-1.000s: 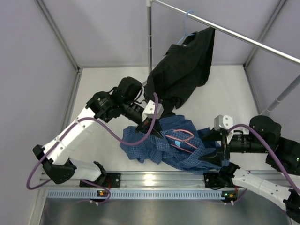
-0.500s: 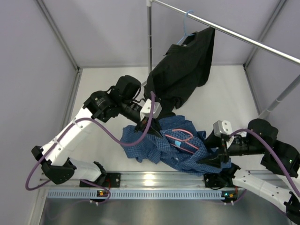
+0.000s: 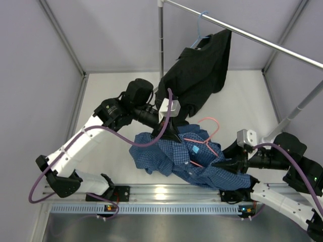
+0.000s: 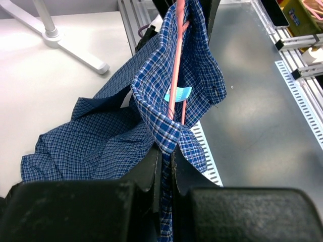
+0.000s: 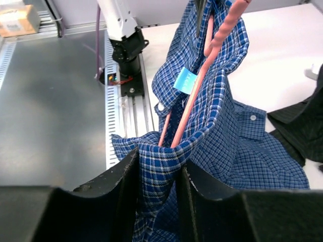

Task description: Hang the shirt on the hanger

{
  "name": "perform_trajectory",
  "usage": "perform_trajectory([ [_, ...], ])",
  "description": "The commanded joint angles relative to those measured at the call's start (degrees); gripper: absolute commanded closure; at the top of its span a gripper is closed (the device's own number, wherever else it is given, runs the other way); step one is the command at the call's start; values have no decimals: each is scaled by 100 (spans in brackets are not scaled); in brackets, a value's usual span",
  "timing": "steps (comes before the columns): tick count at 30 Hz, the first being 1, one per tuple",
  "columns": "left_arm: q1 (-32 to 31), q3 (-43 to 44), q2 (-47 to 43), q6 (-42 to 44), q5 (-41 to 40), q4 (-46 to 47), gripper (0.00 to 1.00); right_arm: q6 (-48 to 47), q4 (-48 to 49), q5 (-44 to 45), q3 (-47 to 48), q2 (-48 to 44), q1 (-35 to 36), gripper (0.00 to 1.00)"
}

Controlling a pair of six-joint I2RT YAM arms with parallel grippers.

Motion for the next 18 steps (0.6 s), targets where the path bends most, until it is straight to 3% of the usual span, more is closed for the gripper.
perform_trajectory([
  [1, 44, -29, -145, -442, -262, 891, 100, 16, 445, 95, -53, -110, 93, 68],
  [3, 62, -47, -136, -521, -263, 988, 100, 25, 454, 262, -88, -154, 93, 69],
  [7, 79, -64, -154, -601, -219, 1102, 100, 69, 471, 719, -71, -172, 93, 100],
  [14, 106, -468, -566, -794, -569, 1786, 100, 341, 515, 1924, 237, -277, 93, 100],
  [17, 115, -706, -751, -1188, -1026, 2269, 61, 446, 498, 1933, 448, -234, 101, 100],
  [18, 115, -741, -777, -1259, -1271, 2350, 43, 569, 489, 1915, 553, -225, 93, 100],
])
